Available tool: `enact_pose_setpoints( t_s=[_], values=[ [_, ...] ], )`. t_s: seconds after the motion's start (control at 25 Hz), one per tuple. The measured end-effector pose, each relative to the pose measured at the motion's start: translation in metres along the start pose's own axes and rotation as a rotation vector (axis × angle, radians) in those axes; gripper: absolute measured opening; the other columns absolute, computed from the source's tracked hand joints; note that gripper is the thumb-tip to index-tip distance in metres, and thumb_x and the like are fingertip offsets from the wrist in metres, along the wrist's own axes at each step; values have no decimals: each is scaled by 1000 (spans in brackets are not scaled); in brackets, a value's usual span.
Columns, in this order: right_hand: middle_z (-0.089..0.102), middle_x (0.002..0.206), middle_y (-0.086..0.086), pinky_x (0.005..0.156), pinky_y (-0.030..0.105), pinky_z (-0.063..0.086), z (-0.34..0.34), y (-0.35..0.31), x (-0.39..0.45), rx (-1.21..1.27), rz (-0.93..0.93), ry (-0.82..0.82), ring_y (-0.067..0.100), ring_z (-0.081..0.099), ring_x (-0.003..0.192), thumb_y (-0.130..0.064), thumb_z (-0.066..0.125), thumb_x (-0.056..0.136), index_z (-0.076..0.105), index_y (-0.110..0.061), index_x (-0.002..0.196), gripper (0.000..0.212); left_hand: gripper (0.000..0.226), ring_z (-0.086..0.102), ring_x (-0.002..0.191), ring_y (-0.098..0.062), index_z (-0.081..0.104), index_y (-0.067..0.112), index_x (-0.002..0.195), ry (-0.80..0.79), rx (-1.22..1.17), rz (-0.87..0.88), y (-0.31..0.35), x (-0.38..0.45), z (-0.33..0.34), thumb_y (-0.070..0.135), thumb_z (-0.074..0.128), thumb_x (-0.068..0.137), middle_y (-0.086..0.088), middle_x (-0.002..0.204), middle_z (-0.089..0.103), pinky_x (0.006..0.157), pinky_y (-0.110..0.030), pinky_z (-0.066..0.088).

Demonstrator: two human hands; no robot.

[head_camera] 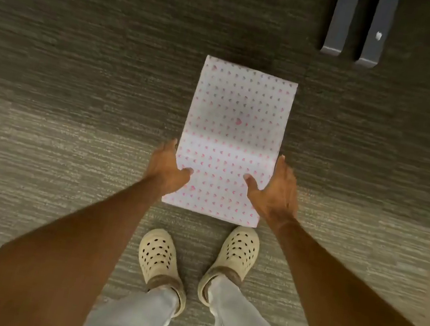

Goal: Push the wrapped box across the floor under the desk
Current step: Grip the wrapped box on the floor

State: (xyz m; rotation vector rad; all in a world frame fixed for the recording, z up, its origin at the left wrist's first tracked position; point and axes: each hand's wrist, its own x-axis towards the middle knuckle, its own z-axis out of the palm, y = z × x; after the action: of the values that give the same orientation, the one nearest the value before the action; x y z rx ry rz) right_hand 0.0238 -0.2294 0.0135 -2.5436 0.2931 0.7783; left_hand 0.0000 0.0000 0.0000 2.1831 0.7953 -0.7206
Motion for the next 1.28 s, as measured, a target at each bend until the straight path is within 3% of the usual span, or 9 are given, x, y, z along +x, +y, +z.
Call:
enact_pose_setpoints(
  t_s=[0.16, 0.28, 0.4, 0.6, 0.8, 0.92, 1.0, 1.12, 1.28],
  values=[
    [55, 148, 10, 107, 52, 51, 28, 12, 47, 299, 186, -17, 33, 54, 135, -49, 69, 90, 45, -13, 148, 72, 72, 53, 129, -29, 39, 9, 147, 12, -193, -130, -11, 55, 16, 14, 74, 84, -11, 145, 53, 99, -39, 49],
    [67, 133, 8, 95, 45, 59, 36, 23, 73, 479, 268, 9, 30, 66, 120, -43, 72, 90, 59, -12, 136, 57, 50, 61, 108, -21, 54, 9, 133, 17, -212, -130, -12, 78, 21, 9, 71, 86, -8, 130, 64, 85, -33, 53],
    [73, 123, 7, 92, 43, 60, 36, 31, 87, 572, 323, 8, 28, 70, 111, -38, 74, 90, 65, -12, 125, 44, 40, 61, 100, -19, 58, 10, 125, 20, -228, -159, -11, 92, 19, 8, 69, 87, -7, 122, 67, 86, -34, 53],
    [76, 113, 4, 90, 46, 62, 37, 39, 99, 654, 356, -18, 26, 73, 104, -34, 78, 87, 70, -16, 113, 33, 34, 63, 98, -23, 60, 9, 118, 1, -242, -185, -5, 99, 22, 6, 69, 86, -10, 118, 69, 80, -35, 54],
    [71, 94, -7, 78, 38, 63, 27, 37, 101, 658, 331, -51, 24, 74, 96, -38, 77, 87, 64, -29, 92, 16, 34, 65, 105, -27, 59, 10, 121, -37, -290, -181, 6, 95, 11, 8, 66, 88, -10, 118, 69, 85, -42, 56],
    [73, 105, -4, 77, 37, 61, 9, 27, 104, 646, 303, -57, 23, 72, 97, -40, 76, 87, 68, -24, 103, 25, 33, 65, 99, -24, 61, 11, 121, -44, -317, -177, 22, 89, -5, 9, 66, 89, -9, 117, 69, 76, -37, 56],
    [73, 109, -4, 83, 42, 62, -6, 15, 106, 655, 274, -64, 24, 72, 101, -41, 76, 87, 70, -23, 108, 28, 36, 66, 103, -27, 61, 11, 123, -39, -320, -160, 35, 85, -19, 9, 66, 88, -10, 119, 69, 83, -43, 58],
    [75, 105, -6, 85, 46, 63, -29, -5, 116, 638, 209, -49, 23, 73, 99, -41, 75, 87, 68, -32, 92, 13, 40, 65, 110, -30, 60, 12, 126, -48, -310, -111, 54, 91, -45, 12, 68, 87, -10, 123, 68, 93, -48, 54],
    [71, 95, -12, 65, 26, 57, -60, -50, 139, 672, 167, -6, 13, 70, 87, -40, 76, 87, 66, -32, 91, 13, 37, 64, 109, -26, 61, 14, 124, -54, -300, -30, 84, 117, -90, 12, 68, 88, -6, 121, 68, 91, -41, 55]
  ],
)
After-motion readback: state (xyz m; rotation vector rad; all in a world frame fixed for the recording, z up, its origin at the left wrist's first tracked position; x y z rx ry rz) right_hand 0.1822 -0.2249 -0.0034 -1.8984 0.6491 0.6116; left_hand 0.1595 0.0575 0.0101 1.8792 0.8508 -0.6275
